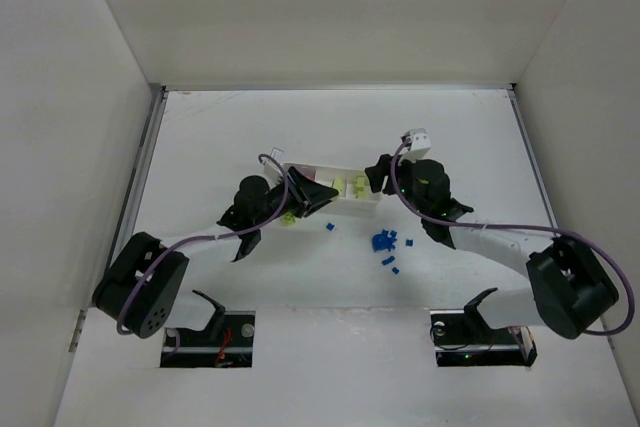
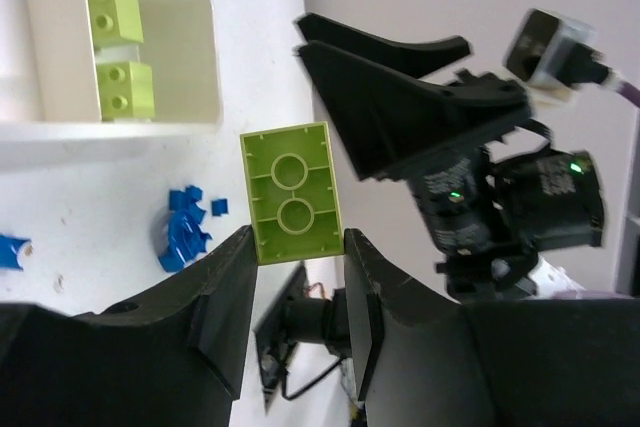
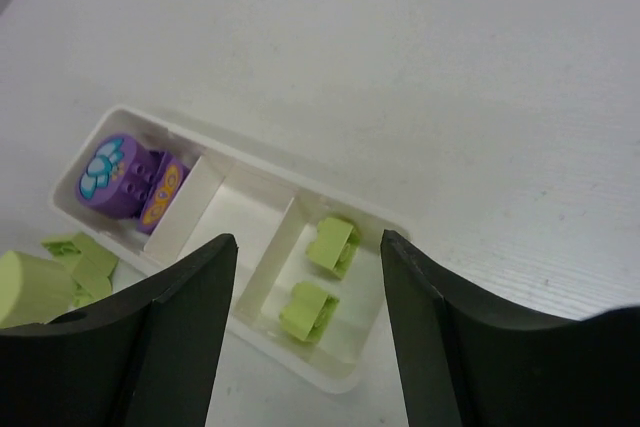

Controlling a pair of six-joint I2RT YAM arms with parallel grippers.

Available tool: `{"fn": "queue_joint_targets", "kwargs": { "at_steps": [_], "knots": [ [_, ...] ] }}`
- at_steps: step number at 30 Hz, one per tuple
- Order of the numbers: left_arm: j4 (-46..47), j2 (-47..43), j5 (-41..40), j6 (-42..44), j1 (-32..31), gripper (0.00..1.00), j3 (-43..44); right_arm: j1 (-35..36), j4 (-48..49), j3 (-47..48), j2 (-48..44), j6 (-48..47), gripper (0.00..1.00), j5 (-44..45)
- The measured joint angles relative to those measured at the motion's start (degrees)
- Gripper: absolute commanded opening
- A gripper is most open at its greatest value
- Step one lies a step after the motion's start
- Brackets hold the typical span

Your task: Sort the legos into containers by color

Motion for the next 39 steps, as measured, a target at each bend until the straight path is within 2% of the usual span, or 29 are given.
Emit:
{"fn": "queue_joint_targets", "kwargs": {
  "at_steps": [13, 19, 26, 30, 31, 35, 37, 39],
  "knots": [
    [-12.96, 13.44, -12.22, 15.10, -7.82, 0.15, 16.70, -4.61, 0.79, -4.17, -7.80, 5.79, 0.63, 5.75],
    [-19.50, 18.36, -18.25, 21.97, -10.97, 0.22, 23.10, -5.79, 0.76, -4.44, -7.98, 7.58, 0.63, 6.19],
    [-23.67, 20.02, -22.38, 27.23, -12.96, 0.50, 26.43, -5.79, 0.76, -4.44, -8.00, 8.15, 0.63, 6.16],
    [-25.46, 19.06, -23.52, 28.83, -12.85, 0.57, 26.34, -5.79, 0.76, -4.44, -8.00, 8.26, 0.63, 6.19],
    [-25.68, 18.38, -23.69, 28.96, -12.66, 0.57, 26.18, -5.79, 0.76, -4.44, -8.00, 8.26, 0.60, 6.21],
    [-25.92, 11.69, -24.24, 29.46, -10.86, 0.50, 22.97, -5.49, 0.72, -4.42, -8.00, 8.24, 0.35, 6.27],
    [-26.05, 6.67, -24.57, 29.53, -9.42, 0.48, 20.22, -4.66, 0.59, -4.31, -7.85, 8.59, 0.28, 6.38],
    [-26.38, 1.29, -25.00, 29.49, -7.76, 0.46, 16.96, -2.69, -0.24, -3.52, -7.06, 8.52, 0.26, 6.47]
  ]
}}
